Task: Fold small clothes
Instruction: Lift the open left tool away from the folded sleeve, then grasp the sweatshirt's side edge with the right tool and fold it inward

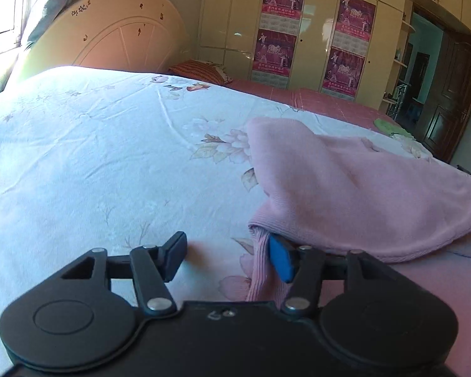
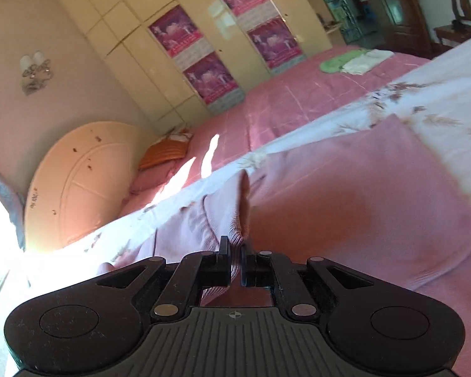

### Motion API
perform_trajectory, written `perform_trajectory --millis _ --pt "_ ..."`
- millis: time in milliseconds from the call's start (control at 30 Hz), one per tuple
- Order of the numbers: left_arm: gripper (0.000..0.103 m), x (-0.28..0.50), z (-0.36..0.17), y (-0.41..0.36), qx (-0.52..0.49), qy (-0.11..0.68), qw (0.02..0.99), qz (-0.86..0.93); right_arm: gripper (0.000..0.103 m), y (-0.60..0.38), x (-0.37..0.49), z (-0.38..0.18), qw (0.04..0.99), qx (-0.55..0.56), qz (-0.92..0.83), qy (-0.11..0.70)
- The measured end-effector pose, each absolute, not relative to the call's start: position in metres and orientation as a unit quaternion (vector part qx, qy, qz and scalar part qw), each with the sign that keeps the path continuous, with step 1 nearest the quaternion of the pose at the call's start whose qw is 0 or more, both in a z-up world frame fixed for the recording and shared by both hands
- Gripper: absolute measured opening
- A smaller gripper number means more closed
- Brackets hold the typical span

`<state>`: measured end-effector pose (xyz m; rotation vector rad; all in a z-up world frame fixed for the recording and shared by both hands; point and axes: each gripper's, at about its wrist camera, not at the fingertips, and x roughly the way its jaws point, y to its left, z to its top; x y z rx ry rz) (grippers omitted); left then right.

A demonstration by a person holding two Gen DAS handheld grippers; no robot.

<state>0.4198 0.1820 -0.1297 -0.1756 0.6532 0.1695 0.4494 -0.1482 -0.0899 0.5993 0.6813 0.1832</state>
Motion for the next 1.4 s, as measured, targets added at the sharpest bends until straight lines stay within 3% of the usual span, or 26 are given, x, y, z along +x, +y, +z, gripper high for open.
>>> perform_trajectory --millis 233,333,567,733,800,833,867,1133,1200,1233,1300,1400 --pt "0.036 0.439 -0.130 0.171 -0.059 0.334 0.938 0.070 0.005 -0.162 0.442 -0.097 0.893 0.283 0.081 0.340" --pt "0.036 0.440 -0.133 0.181 -0.091 0.331 0.936 0.074 0.005 -0.162 0.440 -0.098 0.889 0.288 0.082 0.347" --pt "0.038 0.432 -0.135 0.181 -0.059 0.341 0.937 0.045 0.005 -0.158 0.436 -0.109 0.883 0.276 0.073 0.372" --pt "0.043 0.410 -0.111 0.193 -0.097 0.310 0.945 0.034 0.005 -0.162 0.426 -0.094 0.898 0.256 0.079 0.349" --pt "0.052 0.417 -0.098 0.191 -0.106 0.286 0.952 0.021 0.021 -0.170 0.429 -0.087 0.902 0.264 0.069 0.336" --pt "0.058 0.426 -0.095 0.187 -0.111 0.282 0.953 0.009 0.045 -0.174 0.433 -0.086 0.902 0.271 0.070 0.329" --pt "0.059 0.436 -0.094 0.183 -0.113 0.283 0.952 -0.003 0.047 -0.178 0.442 -0.088 0.898 0.279 0.071 0.331" --pt "0.057 0.506 -0.135 0.158 -0.116 0.344 0.931 -0.035 0.046 -0.180 0.497 -0.119 0.872 0.294 0.090 0.381" --pt "0.057 0.499 -0.143 0.158 -0.096 0.333 0.938 -0.023 0.014 -0.171 0.500 -0.118 0.870 0.271 0.124 0.392" --pt "0.057 0.494 -0.145 0.159 -0.083 0.330 0.940 -0.021 0.004 -0.166 0.499 -0.117 0.874 0.254 0.129 0.394" --pt "0.057 0.489 -0.147 0.161 -0.071 0.323 0.943 -0.022 0.004 -0.164 0.491 -0.110 0.898 0.215 0.104 0.369" --pt "0.058 0.491 -0.144 0.161 -0.070 0.326 0.943 -0.022 0.005 -0.183 0.487 -0.115 0.892 0.263 0.082 0.359"
